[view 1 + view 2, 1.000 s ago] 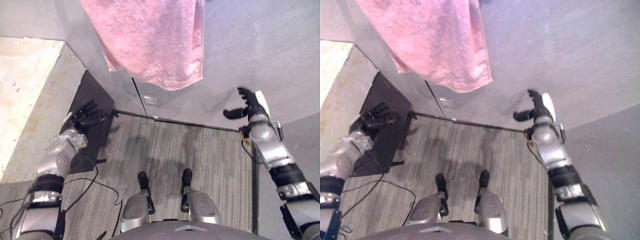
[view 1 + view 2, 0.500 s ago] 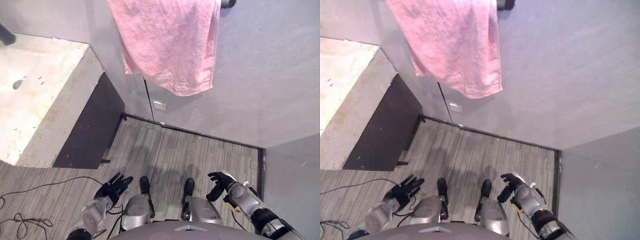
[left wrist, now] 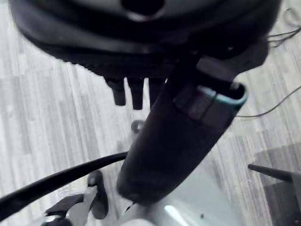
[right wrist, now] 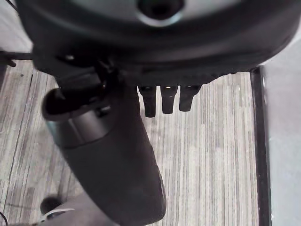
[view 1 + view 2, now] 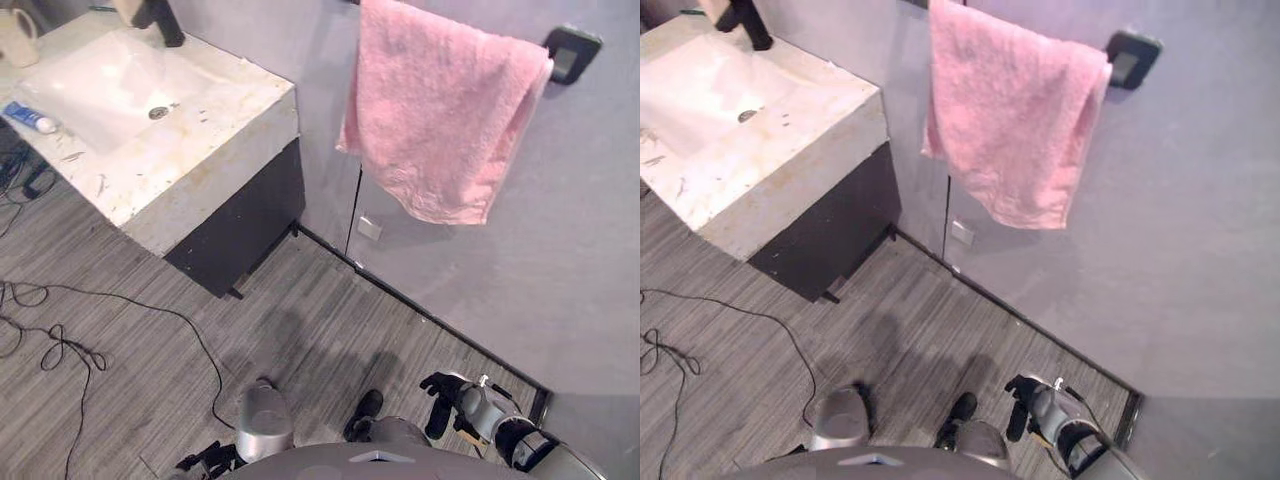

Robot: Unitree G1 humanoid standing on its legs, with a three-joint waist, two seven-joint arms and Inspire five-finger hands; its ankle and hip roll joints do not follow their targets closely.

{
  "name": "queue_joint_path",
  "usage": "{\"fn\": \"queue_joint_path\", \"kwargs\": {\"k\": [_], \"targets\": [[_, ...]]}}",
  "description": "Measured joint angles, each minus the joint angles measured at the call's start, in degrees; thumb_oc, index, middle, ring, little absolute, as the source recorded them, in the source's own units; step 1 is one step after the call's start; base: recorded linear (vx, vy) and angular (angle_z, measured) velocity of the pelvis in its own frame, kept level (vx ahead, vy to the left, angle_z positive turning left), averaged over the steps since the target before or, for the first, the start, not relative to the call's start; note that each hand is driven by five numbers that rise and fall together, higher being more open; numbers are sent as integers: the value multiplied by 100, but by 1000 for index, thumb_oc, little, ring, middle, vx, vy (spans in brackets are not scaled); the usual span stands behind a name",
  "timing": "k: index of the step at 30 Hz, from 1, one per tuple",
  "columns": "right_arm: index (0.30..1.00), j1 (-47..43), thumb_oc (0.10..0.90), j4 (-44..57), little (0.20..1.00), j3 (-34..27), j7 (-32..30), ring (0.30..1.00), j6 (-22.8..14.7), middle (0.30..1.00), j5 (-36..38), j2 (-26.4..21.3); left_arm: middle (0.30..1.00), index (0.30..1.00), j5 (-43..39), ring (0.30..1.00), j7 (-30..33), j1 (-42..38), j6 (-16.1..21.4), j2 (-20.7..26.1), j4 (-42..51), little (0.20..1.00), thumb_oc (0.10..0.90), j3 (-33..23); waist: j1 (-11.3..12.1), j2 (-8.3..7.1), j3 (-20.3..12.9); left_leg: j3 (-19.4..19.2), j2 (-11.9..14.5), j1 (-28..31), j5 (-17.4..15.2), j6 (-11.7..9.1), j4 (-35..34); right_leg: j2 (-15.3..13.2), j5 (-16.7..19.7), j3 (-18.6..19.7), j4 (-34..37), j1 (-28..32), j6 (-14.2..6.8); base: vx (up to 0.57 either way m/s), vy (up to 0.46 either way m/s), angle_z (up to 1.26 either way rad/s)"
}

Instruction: Organize the bathroom.

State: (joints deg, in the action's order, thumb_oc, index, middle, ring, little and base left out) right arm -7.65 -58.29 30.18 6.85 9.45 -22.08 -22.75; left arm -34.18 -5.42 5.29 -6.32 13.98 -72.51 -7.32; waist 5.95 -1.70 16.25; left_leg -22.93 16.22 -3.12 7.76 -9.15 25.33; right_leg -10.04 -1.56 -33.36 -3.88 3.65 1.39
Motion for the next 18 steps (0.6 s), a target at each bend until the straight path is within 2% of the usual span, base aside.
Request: {"fn": "queue_joint_path", "kwargs": {"k": [1,2,3,4,5,6,7,8,9,10,11,12,13,14,15,16,17,18], "targets": [[900,-57,800,-55,900,-86,-12,900,-24,900,-3,-9,900,900,136,900,11,-27,1,37,27,900,800,75,-2,98,12,72,-112,-4,59,36,-343,-52,-210,55,-580,-406,-1,-117,-24,53],[900,-108,800,-75,900,-87,8,900,-47,900,-1,22,900,900,199,900,29,-57,6,117,81,900,800,175,-69,18,-25,99,-152,-36,159,15,-791,58,-470,76,-1079,-833,-2,-111,-13,57],[900,-145,800,-51,900,-94,32,900,-90,900,-4,129,900,900,182,900,10,-88,39,337,156,900,800,186,-101,-191,-63,93,-319,-27,424,-229,-1349,105,-489,107,-1063,-1107,156,-194,5,88],[900,-204,800,-203,900,-208,38,900,-143,900,-12,205,900,900,183,900,57,-326,98,468,197,900,800,151,-159,-297,10,100,-379,-27,380,-443,-1510,125,-388,-85,-706,-1121,711,-166,8,66],[900,-204,800,-203,900,-208,38,900,-143,900,-12,205,900,900,183,900,57,-326,98,468,197,900,800,151,-159,-297,10,100,-379,-27,380,-443,-1510,125,-388,-85,-706,-1121,711,-141,21,41],[900,-321,800,-406,900,-272,30,900,-146,900,-23,248,900,900,185,900,16,-420,103,446,267,900,800,64,-132,-258,30,-239,-112,-100,-79,-431,-526,216,-232,-231,-471,-1011,706,-118,30,17],[900,-304,800,-445,900,-271,23,900,-175,900,-82,216,900,900,307,900,51,-348,99,483,251,900,800,83,-206,-177,-28,-319,66,25,-265,-511,167,271,-134,-374,-240,-835,671,-208,59,42],[900,-281,800,-439,900,-272,2,900,-218,900,-153,170,900,900,309,900,60,-354,120,492,278,900,800,90,-299,-145,-65,-329,112,110,-283,-530,432,280,-97,-485,-157,-775,625,-232,73,81],[900,-222,800,-481,900,-269,8,900,-243,900,-232,57,900,900,265,900,58,-460,144,426,435,900,800,95,-315,42,-175,-310,103,279,-498,-496,611,286,-26,-634,-112,-843,553,-152,52,63],[900,-222,800,-481,900,-269,8,900,-243,900,-232,57,900,900,265,900,58,-460,144,426,435,900,800,95,-315,42,-175,-310,103,279,-498,-496,611,286,-26,-634,-112,-843,553,-234,108,57],[900,-261,800,-567,900,-270,13,900,-244,900,-232,-36,900,900,175,900,-3,-599,177,268,619,900,800,176,-290,191,-244,-342,-58,441,-794,-483,383,298,46,-714,-154,-1075,519,-173,84,20],[900,-261,800,-567,900,-270,13,900,-244,900,-232,-36,900,900,175,900,-3,-599,177,268,619,900,800,176,-290,191,-244,-342,-58,441,-794,-483,383,298,46,-714,-154,-1075,519,-330,172,34],[900,-310,800,-609,900,-363,-4,900,-280,900,-230,-25,900,900,85,900,-62,-805,172,162,643,900,800,217,-325,242,-271,-524,-173,670,-1270,-403,-105,180,135,-894,-416,-1283,590,-157,88,15],[900,-310,800,-609,900,-363,-4,900,-280,900,-230,-25,900,900,85,900,-62,-805,172,162,643,900,800,217,-325,242,-271,-524,-173,670,-1270,-403,-105,180,135,-894,-416,-1283,590,-333,190,44],[900,-318,800,-544,900,-401,-89,900,-307,900,-223,-31,900,900,61,900,-89,-888,198,39,752,900,800,254,-465,297,-311,-924,-263,777,-1650,-83,-517,-21,158,-1049,-701,-1469,581,-175,102,29],[900,-318,800,-544,900,-401,-89,900,-307,900,-223,-31,900,900,61,900,-89,-888,198,39,752,900,800,254,-465,297,-311,-924,-263,777,-1650,-83,-517,-21,158,-1049,-701,-1469,581,-278,173,71],[900,-268,800,-421,900,-526,-123,900,-245,900,-213,-59,900,900,60,900,-103,-983,250,-119,828,900,800,353,-559,333,-340,-1138,-676,873,-1999,290,-1282,-456,258,-1125,-1200,-1751,517,-278,177,58],[900,-238,800,-358,900,-533,-135,900,-244,900,-209,-12,900,900,62,900,-88,-970,246,-132,850,900,800,412,-543,195,-346,-1096,-1036,860,-1977,410,-1544,-790,454,-1013,-1298,-1909,378,-278,177,58]]}}
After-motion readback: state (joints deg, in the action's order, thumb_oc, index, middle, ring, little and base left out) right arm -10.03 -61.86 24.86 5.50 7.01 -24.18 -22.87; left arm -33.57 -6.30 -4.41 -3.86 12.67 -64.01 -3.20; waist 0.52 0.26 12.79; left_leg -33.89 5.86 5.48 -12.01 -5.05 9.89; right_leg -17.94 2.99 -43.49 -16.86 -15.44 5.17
